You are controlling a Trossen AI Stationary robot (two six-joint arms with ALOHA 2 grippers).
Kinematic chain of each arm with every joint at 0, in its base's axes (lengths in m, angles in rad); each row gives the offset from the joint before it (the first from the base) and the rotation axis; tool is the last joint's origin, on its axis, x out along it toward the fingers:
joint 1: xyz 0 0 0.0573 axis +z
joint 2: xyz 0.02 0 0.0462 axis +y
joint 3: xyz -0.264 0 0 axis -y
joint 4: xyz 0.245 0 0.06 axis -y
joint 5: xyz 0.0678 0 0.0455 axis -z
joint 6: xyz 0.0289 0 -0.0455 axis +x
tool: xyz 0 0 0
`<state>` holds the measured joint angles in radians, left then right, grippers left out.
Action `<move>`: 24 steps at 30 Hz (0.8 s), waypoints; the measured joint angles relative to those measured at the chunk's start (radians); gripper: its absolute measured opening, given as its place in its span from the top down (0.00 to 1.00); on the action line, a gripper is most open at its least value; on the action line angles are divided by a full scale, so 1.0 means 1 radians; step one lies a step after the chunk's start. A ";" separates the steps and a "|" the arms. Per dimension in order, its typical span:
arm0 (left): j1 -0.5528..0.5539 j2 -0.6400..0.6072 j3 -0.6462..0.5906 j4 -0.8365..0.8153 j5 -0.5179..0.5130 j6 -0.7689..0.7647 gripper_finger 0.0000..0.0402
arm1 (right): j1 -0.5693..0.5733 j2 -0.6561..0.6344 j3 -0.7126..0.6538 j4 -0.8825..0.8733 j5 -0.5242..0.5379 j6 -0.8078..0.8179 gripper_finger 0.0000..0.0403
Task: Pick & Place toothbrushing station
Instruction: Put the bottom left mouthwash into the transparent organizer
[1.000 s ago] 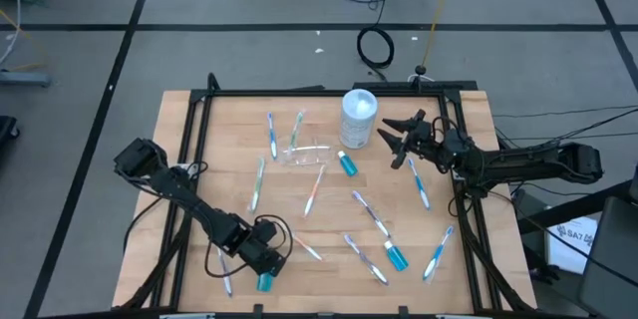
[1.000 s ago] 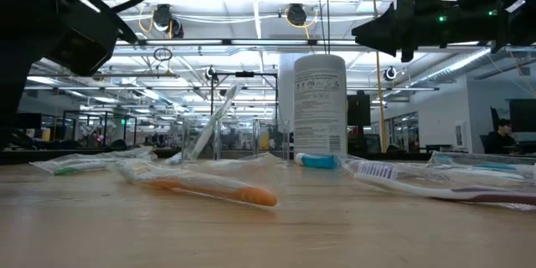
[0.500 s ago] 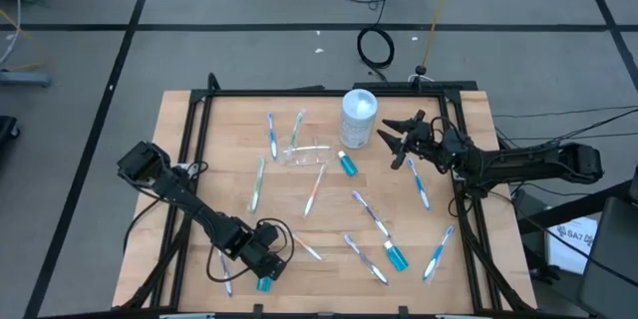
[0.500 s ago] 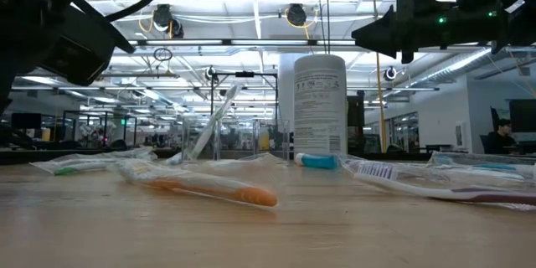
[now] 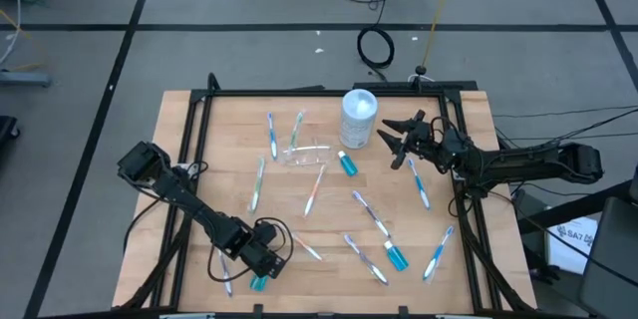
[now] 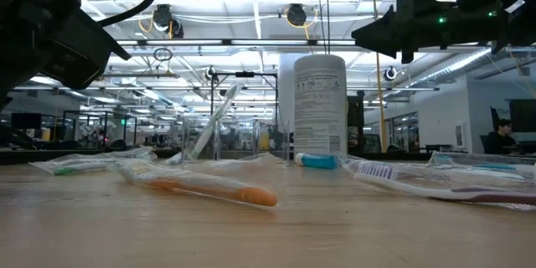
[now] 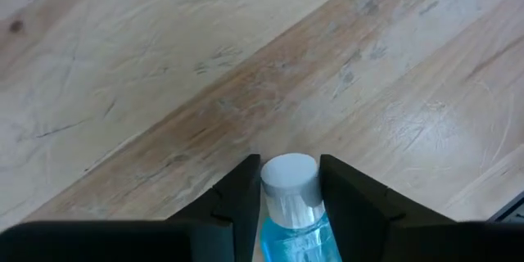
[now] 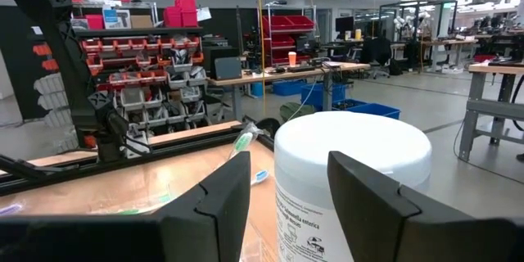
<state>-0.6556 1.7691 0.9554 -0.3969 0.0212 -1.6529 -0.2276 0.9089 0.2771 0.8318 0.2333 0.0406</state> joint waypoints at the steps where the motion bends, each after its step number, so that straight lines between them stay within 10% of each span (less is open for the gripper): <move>1: 0.000 0.000 0.000 0.000 0.000 0.000 0.68 | 0.000 0.000 0.000 0.000 0.000 0.000 0.61; 13: 0.021 -0.066 -0.005 0.007 -0.093 0.042 0.72 | 0.000 0.000 0.000 0.000 0.000 0.000 0.61; 24: 0.166 -0.270 -0.002 0.041 -0.508 0.527 0.72 | 0.000 0.000 0.000 -0.018 0.000 0.017 0.61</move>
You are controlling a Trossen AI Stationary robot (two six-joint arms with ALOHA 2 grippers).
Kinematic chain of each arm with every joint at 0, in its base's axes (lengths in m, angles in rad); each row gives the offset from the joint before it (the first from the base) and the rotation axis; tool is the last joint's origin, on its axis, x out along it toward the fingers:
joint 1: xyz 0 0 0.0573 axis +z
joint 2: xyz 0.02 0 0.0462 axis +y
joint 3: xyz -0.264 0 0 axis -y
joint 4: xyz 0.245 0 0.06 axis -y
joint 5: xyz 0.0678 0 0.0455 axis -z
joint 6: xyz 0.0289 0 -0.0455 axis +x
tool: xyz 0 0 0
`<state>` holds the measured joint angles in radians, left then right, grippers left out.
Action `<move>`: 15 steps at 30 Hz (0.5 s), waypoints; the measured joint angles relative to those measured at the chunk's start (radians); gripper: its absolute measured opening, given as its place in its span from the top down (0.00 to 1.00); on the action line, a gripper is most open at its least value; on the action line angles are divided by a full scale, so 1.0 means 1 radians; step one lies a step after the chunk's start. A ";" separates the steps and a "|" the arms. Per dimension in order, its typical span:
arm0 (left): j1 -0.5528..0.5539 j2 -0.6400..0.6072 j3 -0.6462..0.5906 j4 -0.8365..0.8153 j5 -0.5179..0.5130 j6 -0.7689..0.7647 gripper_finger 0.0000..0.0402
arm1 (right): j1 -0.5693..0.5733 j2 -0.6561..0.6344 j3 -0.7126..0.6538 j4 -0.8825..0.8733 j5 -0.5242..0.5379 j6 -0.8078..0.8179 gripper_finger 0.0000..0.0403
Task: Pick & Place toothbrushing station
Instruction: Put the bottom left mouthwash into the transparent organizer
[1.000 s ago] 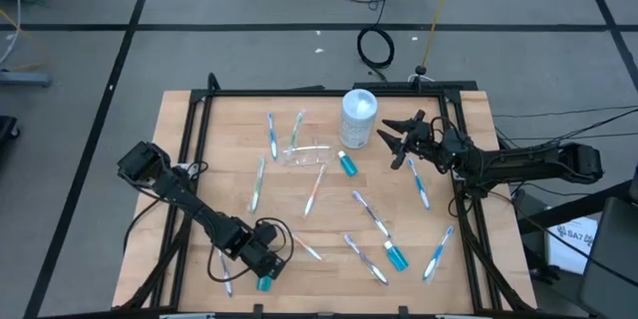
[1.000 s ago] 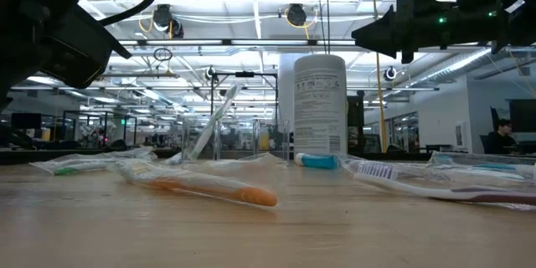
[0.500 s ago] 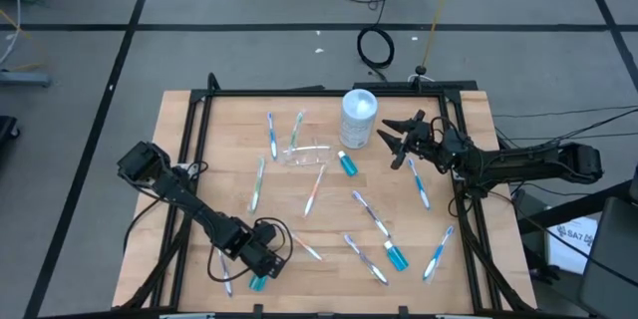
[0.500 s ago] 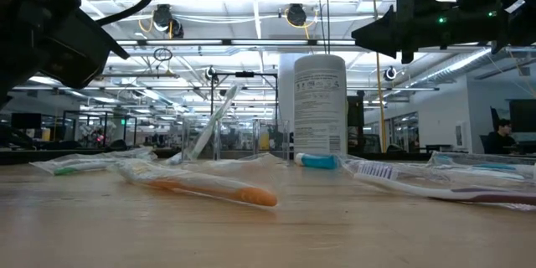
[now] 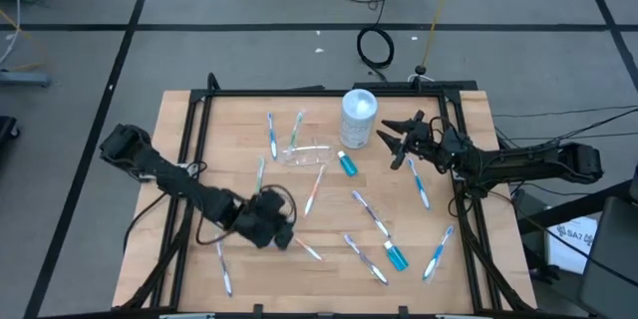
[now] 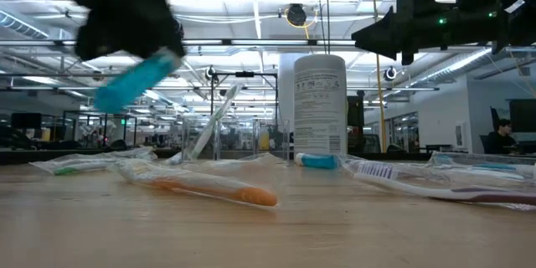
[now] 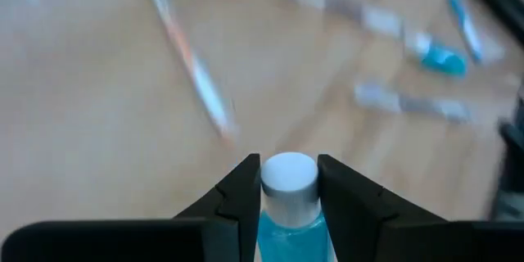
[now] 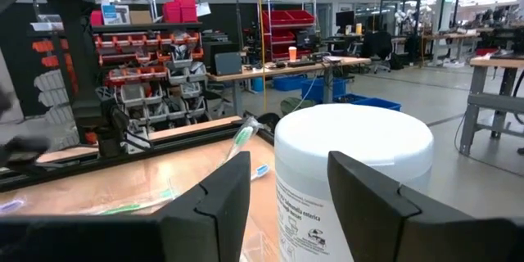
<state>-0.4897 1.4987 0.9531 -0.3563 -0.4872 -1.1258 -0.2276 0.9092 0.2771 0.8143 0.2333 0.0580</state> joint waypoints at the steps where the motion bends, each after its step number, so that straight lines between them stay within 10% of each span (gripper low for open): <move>1: 0.018 -0.012 0.000 0.015 -0.047 0.070 0.72 | 0.000 0.000 0.000 -0.001 0.000 0.011 0.61; 9: 0.193 -0.059 0.001 0.317 -0.340 0.704 0.72 | 0.000 0.000 0.000 -0.007 -0.002 0.047 0.61; 15: 0.361 -0.037 0.002 0.431 -0.374 0.833 0.72 | 0.000 0.000 0.000 -0.012 -0.001 0.027 0.61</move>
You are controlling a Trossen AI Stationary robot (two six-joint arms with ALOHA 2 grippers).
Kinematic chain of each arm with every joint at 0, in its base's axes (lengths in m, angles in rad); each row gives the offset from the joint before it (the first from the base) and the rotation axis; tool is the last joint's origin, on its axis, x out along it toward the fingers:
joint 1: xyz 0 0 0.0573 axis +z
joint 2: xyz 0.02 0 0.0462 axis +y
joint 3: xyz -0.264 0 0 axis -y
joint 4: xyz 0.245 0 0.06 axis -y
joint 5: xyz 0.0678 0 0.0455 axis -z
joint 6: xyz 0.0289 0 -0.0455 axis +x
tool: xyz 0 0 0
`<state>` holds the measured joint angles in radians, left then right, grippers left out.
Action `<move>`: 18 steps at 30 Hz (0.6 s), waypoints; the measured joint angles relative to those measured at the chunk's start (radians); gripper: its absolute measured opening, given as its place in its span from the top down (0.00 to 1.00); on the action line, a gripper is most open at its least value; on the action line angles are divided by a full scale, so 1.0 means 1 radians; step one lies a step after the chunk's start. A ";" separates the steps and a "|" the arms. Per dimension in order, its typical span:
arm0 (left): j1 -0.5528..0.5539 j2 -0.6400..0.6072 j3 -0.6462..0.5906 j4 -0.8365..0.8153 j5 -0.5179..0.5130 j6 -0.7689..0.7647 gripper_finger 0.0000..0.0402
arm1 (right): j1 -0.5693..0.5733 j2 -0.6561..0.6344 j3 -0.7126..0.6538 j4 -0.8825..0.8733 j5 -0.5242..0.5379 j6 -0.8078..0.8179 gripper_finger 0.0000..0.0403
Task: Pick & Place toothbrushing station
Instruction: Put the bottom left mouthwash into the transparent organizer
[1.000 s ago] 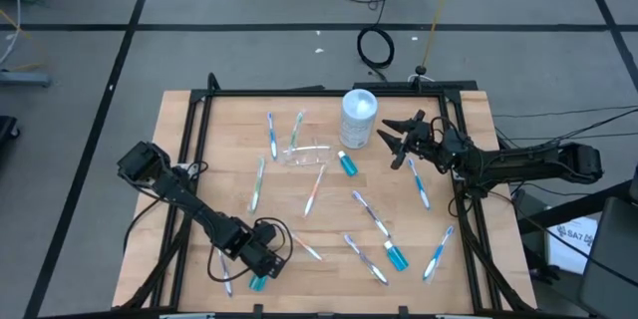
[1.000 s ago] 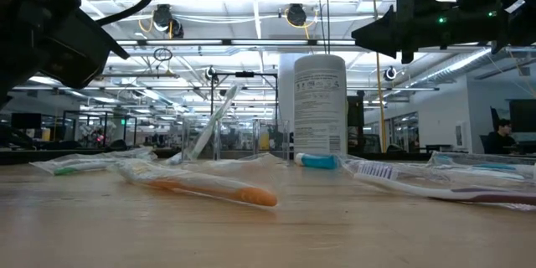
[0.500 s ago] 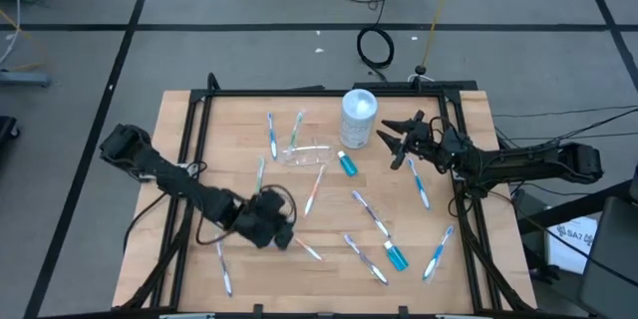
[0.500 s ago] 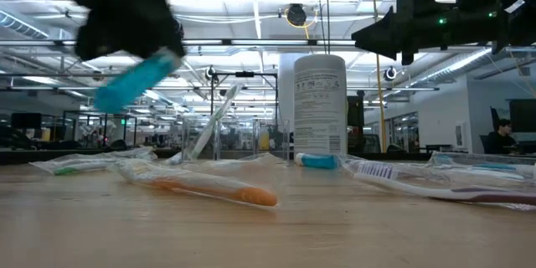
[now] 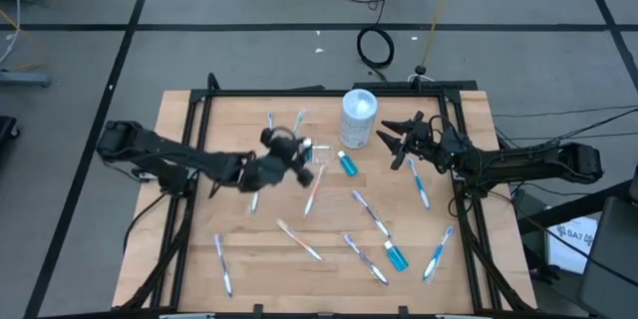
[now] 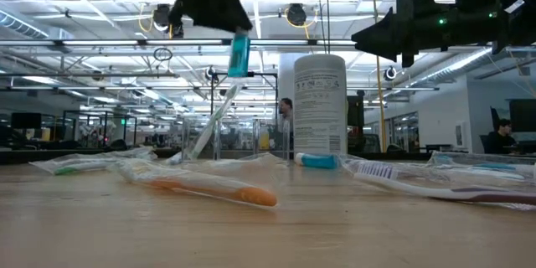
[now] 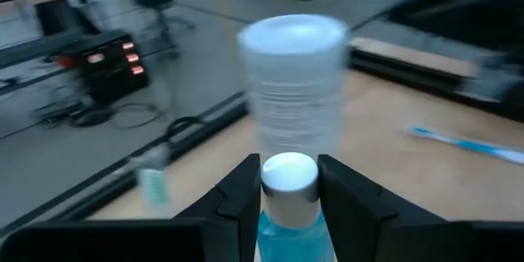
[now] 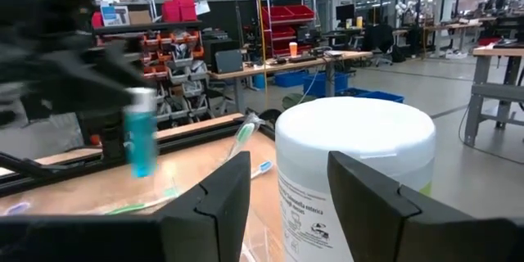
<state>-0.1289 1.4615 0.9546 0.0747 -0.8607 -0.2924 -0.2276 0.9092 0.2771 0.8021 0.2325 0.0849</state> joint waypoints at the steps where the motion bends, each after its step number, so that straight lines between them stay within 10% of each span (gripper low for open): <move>1: 0.027 0.008 0.000 0.005 0.000 0.000 0.72 | 0.000 0.000 0.000 0.000 0.000 -0.002 0.61; 18: 0.209 0.326 0.000 0.235 -0.004 -0.101 0.72 | 0.000 0.000 0.000 0.008 0.001 -0.011 0.61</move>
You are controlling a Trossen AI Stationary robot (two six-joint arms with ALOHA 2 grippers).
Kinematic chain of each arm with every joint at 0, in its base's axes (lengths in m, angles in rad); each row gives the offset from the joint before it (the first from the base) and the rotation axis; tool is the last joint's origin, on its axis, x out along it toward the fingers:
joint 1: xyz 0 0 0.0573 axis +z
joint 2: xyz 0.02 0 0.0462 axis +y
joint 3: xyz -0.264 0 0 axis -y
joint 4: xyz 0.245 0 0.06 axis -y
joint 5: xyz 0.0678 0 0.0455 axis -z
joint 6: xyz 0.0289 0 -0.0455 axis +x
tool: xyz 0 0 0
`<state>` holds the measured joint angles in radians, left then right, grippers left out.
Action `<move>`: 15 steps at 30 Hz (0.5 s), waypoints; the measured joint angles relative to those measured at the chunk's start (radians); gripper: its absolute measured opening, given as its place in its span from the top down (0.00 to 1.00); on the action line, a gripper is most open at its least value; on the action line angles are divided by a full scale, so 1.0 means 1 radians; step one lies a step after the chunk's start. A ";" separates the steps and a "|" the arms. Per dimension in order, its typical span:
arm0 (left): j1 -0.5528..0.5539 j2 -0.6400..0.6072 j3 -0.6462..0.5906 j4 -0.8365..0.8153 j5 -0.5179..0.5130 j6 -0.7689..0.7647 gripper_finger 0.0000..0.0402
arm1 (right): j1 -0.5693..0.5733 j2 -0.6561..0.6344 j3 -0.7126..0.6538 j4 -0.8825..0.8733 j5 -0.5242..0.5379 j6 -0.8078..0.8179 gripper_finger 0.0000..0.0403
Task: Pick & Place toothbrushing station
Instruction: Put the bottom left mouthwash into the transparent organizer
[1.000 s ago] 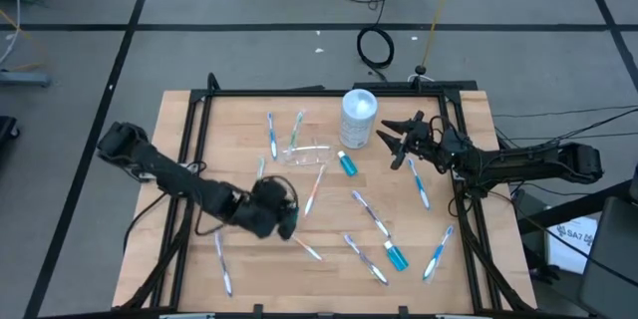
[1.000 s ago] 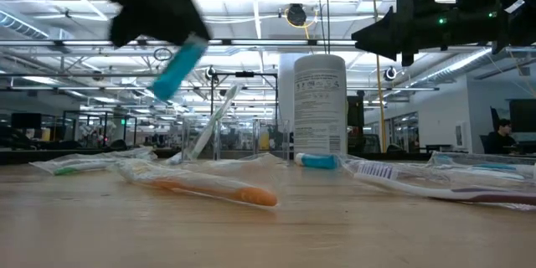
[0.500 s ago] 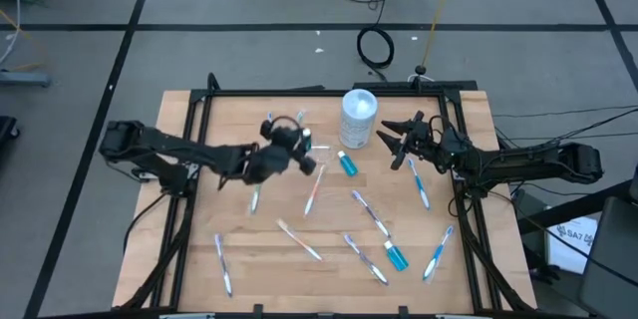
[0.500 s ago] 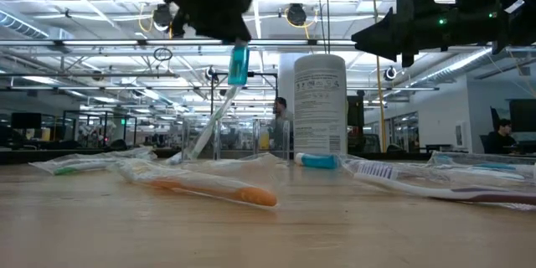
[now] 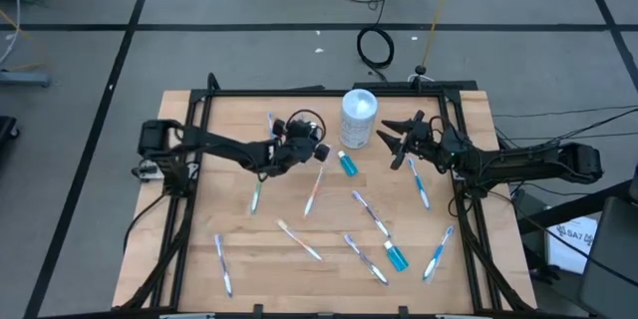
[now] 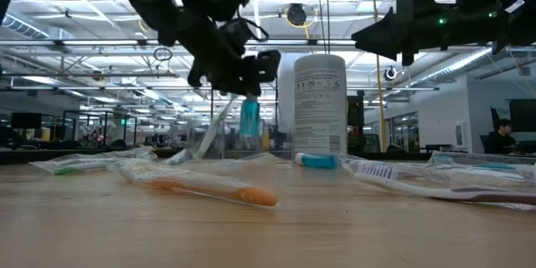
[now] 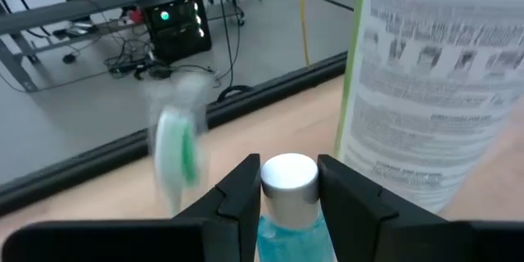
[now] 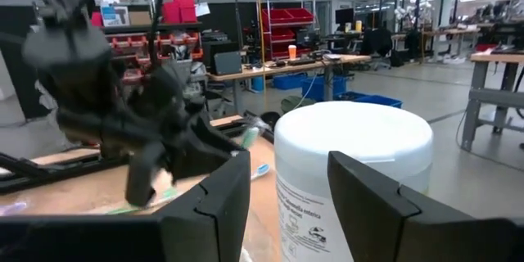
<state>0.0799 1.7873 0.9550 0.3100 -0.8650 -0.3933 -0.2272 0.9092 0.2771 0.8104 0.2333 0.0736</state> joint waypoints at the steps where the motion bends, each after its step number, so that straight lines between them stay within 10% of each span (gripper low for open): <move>1: -0.002 0.019 0.000 0.015 -0.002 -0.007 0.72 | 0.000 0.000 0.000 0.000 0.000 0.007 0.61; 15: -0.013 0.078 0.000 0.029 -0.078 -0.029 0.72 | 0.000 0.000 0.000 -0.003 0.000 0.016 0.62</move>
<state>0.0673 1.8652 0.9550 0.3387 -0.9432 -0.4226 -0.2272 0.9092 0.2771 0.8070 0.2329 0.0898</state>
